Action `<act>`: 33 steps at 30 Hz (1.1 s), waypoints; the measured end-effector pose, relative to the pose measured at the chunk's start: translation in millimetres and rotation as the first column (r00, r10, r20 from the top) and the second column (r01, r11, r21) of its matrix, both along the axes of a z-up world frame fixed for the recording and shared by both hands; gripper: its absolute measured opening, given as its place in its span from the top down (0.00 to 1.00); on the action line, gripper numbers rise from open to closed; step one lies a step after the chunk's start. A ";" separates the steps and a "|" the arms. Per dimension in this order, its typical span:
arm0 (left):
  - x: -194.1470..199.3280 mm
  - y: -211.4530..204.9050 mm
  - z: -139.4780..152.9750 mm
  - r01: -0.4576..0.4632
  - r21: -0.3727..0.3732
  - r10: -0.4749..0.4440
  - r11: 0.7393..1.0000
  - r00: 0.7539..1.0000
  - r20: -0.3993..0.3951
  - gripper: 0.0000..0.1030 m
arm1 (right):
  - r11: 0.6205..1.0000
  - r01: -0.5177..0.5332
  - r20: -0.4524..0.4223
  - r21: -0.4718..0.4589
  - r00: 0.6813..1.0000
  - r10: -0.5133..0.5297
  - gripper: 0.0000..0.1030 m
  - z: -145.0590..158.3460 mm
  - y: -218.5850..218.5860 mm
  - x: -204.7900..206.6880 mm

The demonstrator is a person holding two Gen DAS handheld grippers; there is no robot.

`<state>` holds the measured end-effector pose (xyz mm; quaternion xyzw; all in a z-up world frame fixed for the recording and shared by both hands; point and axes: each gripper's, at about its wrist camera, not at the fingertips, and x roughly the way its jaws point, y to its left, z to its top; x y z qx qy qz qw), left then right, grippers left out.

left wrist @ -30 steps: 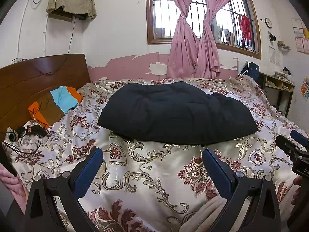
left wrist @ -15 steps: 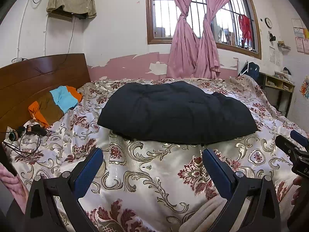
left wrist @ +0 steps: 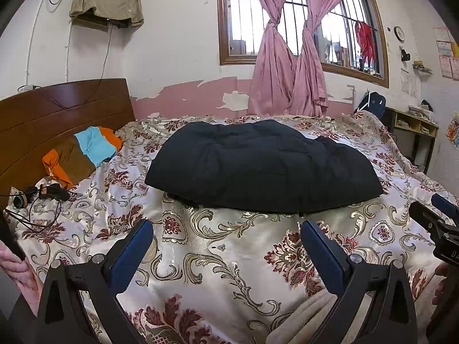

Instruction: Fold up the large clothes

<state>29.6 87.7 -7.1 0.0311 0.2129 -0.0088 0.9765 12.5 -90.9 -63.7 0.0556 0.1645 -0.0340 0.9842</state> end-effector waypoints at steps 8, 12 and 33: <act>-5.5 2.1 -3.3 -0.123 -0.005 0.123 0.992 0.992 0.011 0.00 | 1.000 -0.005 -0.007 0.000 1.000 0.005 0.01 -1.0 0.5 0.0; -3.9 5.0 -6.4 -0.152 -0.009 0.152 0.988 0.988 -0.012 0.00 | 1.000 -0.009 -0.013 -0.001 1.000 0.009 0.01 -2.7 -2.8 -0.8; 0.8 1.2 -4.5 -0.147 0.033 0.148 0.989 0.989 -0.009 0.00 | 1.000 -0.018 -0.020 -0.012 1.000 0.018 0.01 -5.7 -10.8 -1.0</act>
